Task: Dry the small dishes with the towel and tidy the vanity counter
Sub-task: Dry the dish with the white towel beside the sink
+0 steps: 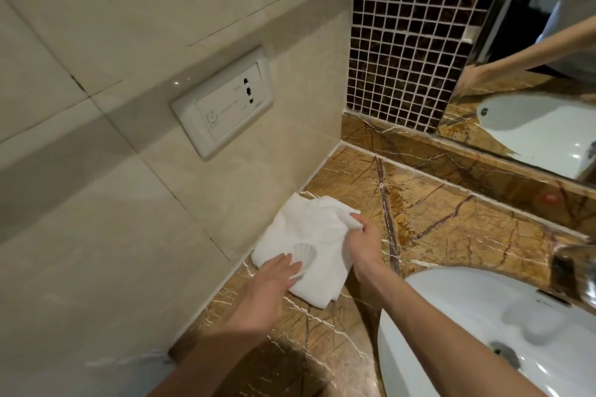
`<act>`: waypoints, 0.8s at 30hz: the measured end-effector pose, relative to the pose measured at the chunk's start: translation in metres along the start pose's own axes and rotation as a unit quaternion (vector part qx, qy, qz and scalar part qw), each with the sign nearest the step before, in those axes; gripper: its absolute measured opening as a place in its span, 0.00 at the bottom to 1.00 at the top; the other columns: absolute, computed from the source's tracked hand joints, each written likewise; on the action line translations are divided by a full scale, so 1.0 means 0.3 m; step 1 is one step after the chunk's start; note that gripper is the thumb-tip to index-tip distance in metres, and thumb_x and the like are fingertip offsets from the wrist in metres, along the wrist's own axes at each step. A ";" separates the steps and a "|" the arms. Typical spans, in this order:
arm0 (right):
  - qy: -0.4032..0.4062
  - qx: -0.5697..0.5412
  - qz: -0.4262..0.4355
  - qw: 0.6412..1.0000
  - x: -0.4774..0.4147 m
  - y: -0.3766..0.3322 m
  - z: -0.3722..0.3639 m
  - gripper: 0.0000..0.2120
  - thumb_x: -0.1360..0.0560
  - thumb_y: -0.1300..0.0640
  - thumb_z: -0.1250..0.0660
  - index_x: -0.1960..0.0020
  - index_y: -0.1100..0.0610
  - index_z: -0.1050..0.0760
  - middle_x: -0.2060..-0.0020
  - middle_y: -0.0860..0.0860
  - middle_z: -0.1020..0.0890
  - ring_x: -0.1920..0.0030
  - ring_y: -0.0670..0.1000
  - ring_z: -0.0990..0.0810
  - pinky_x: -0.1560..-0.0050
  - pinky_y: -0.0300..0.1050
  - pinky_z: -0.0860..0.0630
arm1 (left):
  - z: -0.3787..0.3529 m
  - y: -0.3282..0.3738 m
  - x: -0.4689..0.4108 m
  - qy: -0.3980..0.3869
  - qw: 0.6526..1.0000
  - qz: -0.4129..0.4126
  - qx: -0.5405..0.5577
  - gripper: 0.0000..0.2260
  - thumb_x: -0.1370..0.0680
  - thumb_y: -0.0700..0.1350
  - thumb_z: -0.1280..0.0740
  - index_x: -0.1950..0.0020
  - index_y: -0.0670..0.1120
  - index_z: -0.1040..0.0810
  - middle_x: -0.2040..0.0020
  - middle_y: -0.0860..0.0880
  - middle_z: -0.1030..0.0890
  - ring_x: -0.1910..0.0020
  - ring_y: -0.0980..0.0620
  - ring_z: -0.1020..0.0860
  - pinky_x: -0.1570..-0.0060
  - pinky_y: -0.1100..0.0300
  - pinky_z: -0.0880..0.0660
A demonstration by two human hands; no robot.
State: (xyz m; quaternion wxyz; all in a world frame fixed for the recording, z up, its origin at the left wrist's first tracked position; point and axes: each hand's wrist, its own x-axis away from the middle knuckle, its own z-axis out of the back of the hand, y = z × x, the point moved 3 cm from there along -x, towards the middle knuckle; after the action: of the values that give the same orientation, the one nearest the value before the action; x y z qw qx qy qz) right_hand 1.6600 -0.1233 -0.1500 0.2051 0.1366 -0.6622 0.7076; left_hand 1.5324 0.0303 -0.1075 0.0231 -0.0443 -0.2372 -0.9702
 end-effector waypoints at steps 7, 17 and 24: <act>0.075 0.231 0.240 0.940 0.098 -0.038 0.013 0.21 0.24 0.64 0.39 0.31 0.59 0.32 0.37 0.52 0.29 0.34 0.52 0.33 0.31 0.51 0.37 | -0.028 -0.020 -0.031 0.023 0.991 -0.104 -0.078 0.29 0.25 0.28 0.42 0.26 0.46 0.37 0.23 0.46 0.41 0.23 0.52 0.48 0.30 0.68 0.59; -0.149 0.110 0.034 0.982 0.218 -0.028 0.058 0.09 0.25 0.62 0.38 0.47 0.64 0.26 0.70 0.57 0.19 0.77 0.51 0.21 0.77 0.43 0.27 | -0.007 0.136 -0.080 0.036 0.964 -0.207 -0.165 0.27 0.44 0.38 0.18 0.46 0.42 0.17 0.42 0.41 0.18 0.42 0.43 0.20 0.49 0.50 0.22; -0.126 0.064 0.058 0.988 0.251 -0.026 0.244 0.15 0.23 0.67 0.45 0.45 0.54 0.25 0.73 0.55 0.21 0.77 0.50 0.25 0.80 0.40 0.29 | -0.011 0.226 -0.125 0.024 0.988 -0.114 0.104 0.19 0.19 0.51 0.44 0.28 0.50 0.34 0.27 0.53 0.39 0.26 0.55 0.41 0.29 0.61 0.46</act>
State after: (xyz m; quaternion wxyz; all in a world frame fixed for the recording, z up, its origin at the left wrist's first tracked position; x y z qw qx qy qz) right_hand 1.5917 -0.1873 -0.1019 0.0694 0.1989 -0.6428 0.7365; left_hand 1.5739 -0.0305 -0.0830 -0.0774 0.0091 -0.3395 -0.9374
